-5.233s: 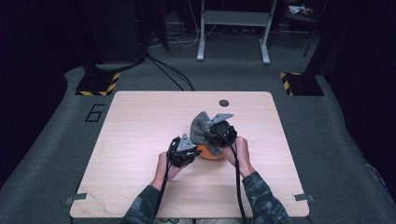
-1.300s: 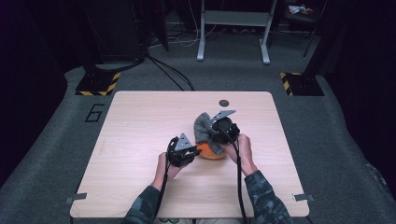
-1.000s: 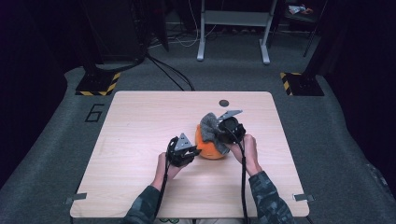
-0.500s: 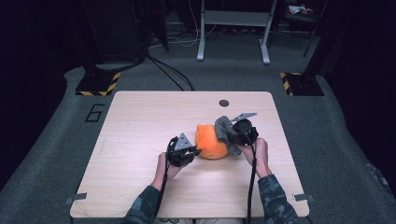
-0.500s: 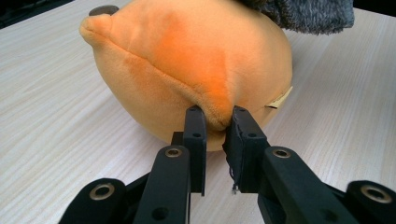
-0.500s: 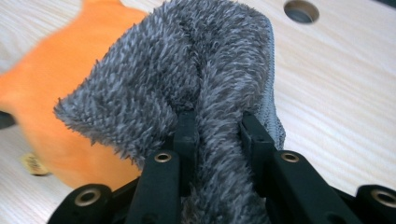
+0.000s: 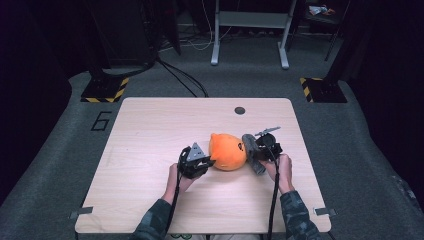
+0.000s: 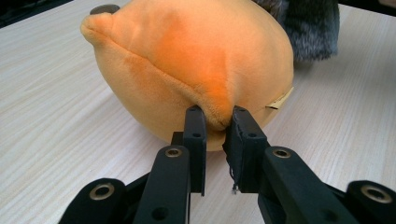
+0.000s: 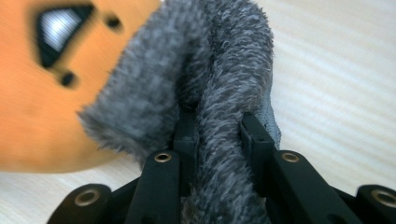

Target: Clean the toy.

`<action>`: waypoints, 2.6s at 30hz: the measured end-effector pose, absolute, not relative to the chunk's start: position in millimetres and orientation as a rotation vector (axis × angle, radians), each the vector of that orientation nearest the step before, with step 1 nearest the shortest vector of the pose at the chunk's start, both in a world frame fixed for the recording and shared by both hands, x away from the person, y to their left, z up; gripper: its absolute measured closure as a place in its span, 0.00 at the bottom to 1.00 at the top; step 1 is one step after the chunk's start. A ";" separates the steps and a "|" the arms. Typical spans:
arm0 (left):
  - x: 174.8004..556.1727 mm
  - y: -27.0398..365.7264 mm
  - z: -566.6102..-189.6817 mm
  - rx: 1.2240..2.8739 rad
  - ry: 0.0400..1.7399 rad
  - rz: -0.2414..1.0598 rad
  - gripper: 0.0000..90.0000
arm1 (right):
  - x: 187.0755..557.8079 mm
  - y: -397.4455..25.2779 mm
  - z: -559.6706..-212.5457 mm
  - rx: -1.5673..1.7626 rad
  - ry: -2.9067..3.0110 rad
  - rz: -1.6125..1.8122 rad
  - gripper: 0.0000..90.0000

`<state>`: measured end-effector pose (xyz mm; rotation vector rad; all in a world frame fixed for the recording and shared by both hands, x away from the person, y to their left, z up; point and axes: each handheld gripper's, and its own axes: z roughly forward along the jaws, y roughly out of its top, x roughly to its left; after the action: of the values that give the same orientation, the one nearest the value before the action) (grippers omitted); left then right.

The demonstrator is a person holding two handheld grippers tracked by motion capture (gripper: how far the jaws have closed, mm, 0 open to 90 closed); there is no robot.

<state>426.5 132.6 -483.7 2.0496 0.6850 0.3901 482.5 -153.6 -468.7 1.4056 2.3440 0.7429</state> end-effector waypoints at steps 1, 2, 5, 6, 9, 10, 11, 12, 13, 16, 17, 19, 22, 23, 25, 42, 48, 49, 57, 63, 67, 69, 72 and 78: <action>426.5 133.0 -483.9 2.050 0.688 0.388 0.87 | 483.1 -153.5 -473.6 1.418 2.340 0.740 0.80; 426.7 133.3 -484.2 2.048 0.688 0.389 0.87 | 483.8 -153.6 -478.2 1.425 2.349 0.724 0.80; 426.8 134.2 -485.2 2.042 0.696 0.393 0.87 | 485.7 -153.7 -490.8 1.443 2.369 0.693 0.80; 426.8 134.6 -485.1 2.045 0.697 0.388 0.87 | 485.6 -155.1 -491.8 1.448 2.370 0.689 0.80; 427.0 135.1 -485.2 2.045 0.696 0.388 0.87 | 483.9 -158.8 -487.1 1.470 2.339 0.688 0.80; 427.1 135.3 -485.2 2.045 0.696 0.388 0.87 | 483.0 -161.5 -483.6 1.472 2.323 0.700 0.80; 427.3 135.4 -485.4 2.043 0.697 0.389 0.87 | 481.5 -164.2 -479.1 1.473 2.302 0.704 0.80; 427.5 135.7 -485.6 2.042 0.698 0.388 0.87 | 479.6 -166.3 -474.1 1.472 2.289 0.712 0.80; 427.5 135.9 -485.6 2.042 0.700 0.389 0.86 | 477.4 -169.7 -466.5 1.474 2.266 0.742 0.80; 428.0 136.7 -486.0 2.040 0.705 0.387 0.86 | 470.9 -173.2 -445.7 1.442 2.211 0.796 0.80; 428.2 136.7 -486.2 2.036 0.709 0.387 0.86 | 468.5 -173.2 -437.7 1.430 2.202 0.824 0.80; 428.5 137.0 -486.4 2.033 0.710 0.385 0.86 | 462.7 -169.5 -422.5 1.393 2.169 0.857 0.80; 428.6 136.9 -486.6 2.031 0.713 0.387 0.86 | 454.2 -159.9 -403.7 1.331 2.147 0.921 0.80; 428.6 137.0 -486.5 2.032 0.712 0.387 0.86 | 451.8 -156.2 -398.7 1.308 2.142 0.938 0.80; 428.7 136.9 -486.6 2.032 0.712 0.387 0.86 | 448.8 -148.6 -391.8 1.265 2.148 0.978 0.80; 430.1 136.8 -496.1 2.021 0.761 0.473 0.48 | 472.4 -119.6 -434.9 1.278 2.295 0.843 0.80; 431.6 131.5 -502.4 2.029 0.744 0.500 0.44 | 477.3 -120.8 -437.5 1.269 2.291 0.840 0.80; 431.9 131.0 -502.6 2.027 0.731 0.499 0.45 | 477.8 -120.5 -437.6 1.274 2.293 0.838 0.80; 433.4 124.0 -506.7 2.032 0.669 0.538 0.62 | 483.4 -120.2 -440.4 1.290 2.289 0.843 0.80; 433.0 123.8 -507.5 1.995 0.691 0.513 0.81 | 481.4 -121.3 -440.5 1.292 2.275 0.855 0.80; 431.8 123.8 -504.7 1.985 0.700 0.500 0.89 | 477.8 -123.1 -436.4 1.289 2.250 0.866 0.80; 431.8 123.9 -502.2 1.972 0.705 0.477 0.90 | 476.7 -125.9 -433.7 1.287 2.244 0.881 0.80; 432.8 125.1 -497.3 1.962 0.717 0.430 0.91 | 473.8 -129.8 -427.2 1.292 2.219 0.897 0.80; 432.8 125.2 -482.9 1.918 0.757 0.357 0.91 | 463.7 -126.6 -407.7 1.247 2.203 0.938 0.80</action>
<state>432.8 125.2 -482.9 1.9181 0.7568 0.3570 463.7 -126.6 -407.7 1.2466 2.2031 0.9385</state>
